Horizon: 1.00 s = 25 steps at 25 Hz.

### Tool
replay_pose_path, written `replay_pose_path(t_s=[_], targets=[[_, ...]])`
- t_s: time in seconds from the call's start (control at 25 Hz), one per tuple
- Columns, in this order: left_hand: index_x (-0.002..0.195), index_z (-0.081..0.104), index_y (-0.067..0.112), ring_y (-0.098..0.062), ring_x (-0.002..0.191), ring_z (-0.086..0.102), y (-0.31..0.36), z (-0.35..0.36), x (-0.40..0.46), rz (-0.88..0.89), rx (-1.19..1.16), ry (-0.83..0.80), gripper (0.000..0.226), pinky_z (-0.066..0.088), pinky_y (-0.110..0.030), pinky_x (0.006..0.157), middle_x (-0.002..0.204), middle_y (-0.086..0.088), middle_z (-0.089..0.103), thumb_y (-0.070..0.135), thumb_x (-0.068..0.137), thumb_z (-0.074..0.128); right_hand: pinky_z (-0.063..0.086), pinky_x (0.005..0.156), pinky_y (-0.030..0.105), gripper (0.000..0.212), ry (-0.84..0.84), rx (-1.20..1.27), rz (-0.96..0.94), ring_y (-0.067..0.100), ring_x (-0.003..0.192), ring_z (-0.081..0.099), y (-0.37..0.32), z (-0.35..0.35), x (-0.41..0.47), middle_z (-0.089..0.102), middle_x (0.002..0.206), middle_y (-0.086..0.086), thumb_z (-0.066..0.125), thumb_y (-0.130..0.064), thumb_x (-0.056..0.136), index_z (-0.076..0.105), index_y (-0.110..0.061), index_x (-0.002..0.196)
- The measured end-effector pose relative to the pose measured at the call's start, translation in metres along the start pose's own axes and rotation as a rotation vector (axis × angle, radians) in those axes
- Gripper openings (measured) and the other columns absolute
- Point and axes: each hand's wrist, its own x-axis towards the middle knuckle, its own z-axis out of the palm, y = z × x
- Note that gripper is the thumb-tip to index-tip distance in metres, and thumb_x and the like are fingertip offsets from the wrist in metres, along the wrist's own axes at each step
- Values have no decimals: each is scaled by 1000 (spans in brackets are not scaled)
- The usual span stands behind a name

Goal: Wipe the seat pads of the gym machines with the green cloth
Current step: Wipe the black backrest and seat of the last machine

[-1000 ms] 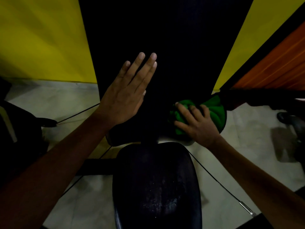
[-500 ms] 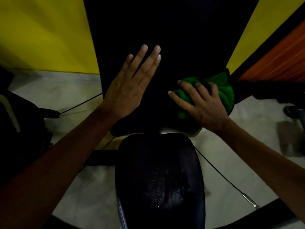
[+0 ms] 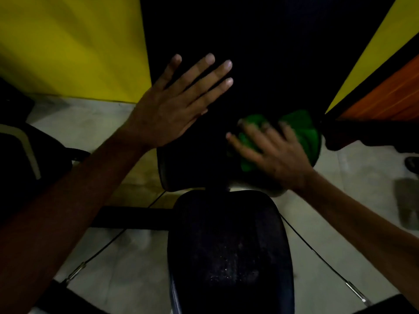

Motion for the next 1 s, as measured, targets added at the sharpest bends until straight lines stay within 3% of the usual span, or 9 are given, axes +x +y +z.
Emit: replay_pose_path(t_s=[0.08, 0.12, 0.28, 0.44, 0.52, 0.64, 0.72, 0.92, 1.0], targets=[[152, 16, 14, -27, 144, 20, -19, -1, 2, 24, -26, 13, 52, -3, -47, 113, 157, -8, 20, 27, 105, 34, 35, 85, 43, 57, 124, -13, 289, 31, 104, 44, 15, -4, 23, 36, 137, 14, 60, -31, 89, 37, -21, 140], [152, 16, 15, -27, 144, 20, -25, 0, 2, 41, -18, 18, 52, -3, -46, 114, 157, -7, 19, 28, 105, 34, 35, 85, 43, 54, 138, -4, 305, 31, 104, 44, 11, -3, 27, 38, 138, 15, 59, -29, 89, 38, -21, 138], [152, 20, 16, -27, 143, 24, -30, -2, 0, 48, 34, 44, 50, 5, -46, 114, 156, -6, 23, 27, 105, 34, 34, 83, 43, 27, -35, 39, -214, 26, 100, 44, -36, 25, -4, 64, 121, 4, 41, -13, 91, 48, -23, 115], [152, 18, 15, -27, 143, 23, -34, -2, 2, 88, 23, 48, 50, 3, -45, 114, 156, -6, 21, 27, 106, 32, 33, 77, 37, 22, -34, 160, -297, 23, 94, 45, -35, 24, 2, 51, 119, 4, 44, -17, 88, 48, -24, 108], [152, 16, 16, -27, 143, 22, -38, -1, -3, 65, 28, 40, 51, 2, -47, 113, 157, -7, 21, 29, 106, 32, 32, 77, 38, 32, 46, 179, -203, 27, 98, 44, -19, 7, 23, 42, 128, 10, 48, -20, 90, 47, -21, 122], [153, 13, 17, -31, 143, 20, -45, -1, -9, 3, 8, 18, 55, 9, -52, 115, 157, -10, 20, 35, 105, 34, 36, 78, 39, 43, 213, 164, 201, 29, 99, 48, 4, -3, 60, 39, 136, 12, 58, -31, 92, 46, -21, 132], [153, 13, 18, -31, 143, 19, -49, -3, -11, -7, -16, 11, 56, 9, -51, 115, 157, -11, 19, 36, 105, 35, 37, 81, 40, 40, 234, 135, 257, 29, 100, 48, -7, 1, 67, 38, 135, 11, 55, -29, 93, 45, -22, 131], [152, 18, 18, -32, 143, 23, -51, -6, -10, 4, -31, -2, 51, 13, -51, 115, 156, -12, 22, 33, 106, 32, 32, 80, 37, 21, 1, 166, -354, 23, 95, 43, -63, 39, 26, 41, 122, 5, 40, -18, 92, 54, -26, 105], [152, 20, 17, -34, 142, 24, -53, -8, -9, 11, -36, -5, 50, 14, -52, 114, 155, -13, 23, 33, 106, 32, 32, 78, 36, 21, -12, 187, -364, 23, 94, 43, -62, 35, 34, 51, 121, 4, 44, -21, 88, 59, -27, 102]])
